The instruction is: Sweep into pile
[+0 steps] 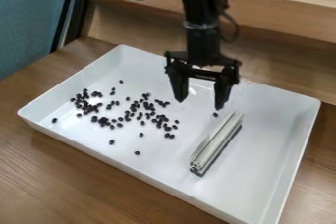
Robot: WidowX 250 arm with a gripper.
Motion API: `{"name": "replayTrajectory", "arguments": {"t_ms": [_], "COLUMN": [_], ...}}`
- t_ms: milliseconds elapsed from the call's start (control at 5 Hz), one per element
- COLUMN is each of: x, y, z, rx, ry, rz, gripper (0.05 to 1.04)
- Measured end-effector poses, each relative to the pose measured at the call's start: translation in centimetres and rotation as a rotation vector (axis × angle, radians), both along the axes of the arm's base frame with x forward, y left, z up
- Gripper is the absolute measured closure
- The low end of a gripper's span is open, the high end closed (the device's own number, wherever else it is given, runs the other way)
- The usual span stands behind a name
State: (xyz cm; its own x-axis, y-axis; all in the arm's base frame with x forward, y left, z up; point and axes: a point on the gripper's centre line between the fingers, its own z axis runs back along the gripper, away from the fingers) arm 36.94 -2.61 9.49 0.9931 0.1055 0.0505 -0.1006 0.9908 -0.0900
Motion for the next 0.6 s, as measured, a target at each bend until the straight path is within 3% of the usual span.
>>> {"name": "replayTrajectory", "arguments": {"t_ms": [400,600], "x": [0.5,0.3], "y": [-2.1,-2.1], "z": [-0.1,-1.6], "rx": [-0.017,-0.006], "ry": [-0.039,-0.006], "rz": [-0.074,-0.082], "gripper": [0.083,0.083]}}
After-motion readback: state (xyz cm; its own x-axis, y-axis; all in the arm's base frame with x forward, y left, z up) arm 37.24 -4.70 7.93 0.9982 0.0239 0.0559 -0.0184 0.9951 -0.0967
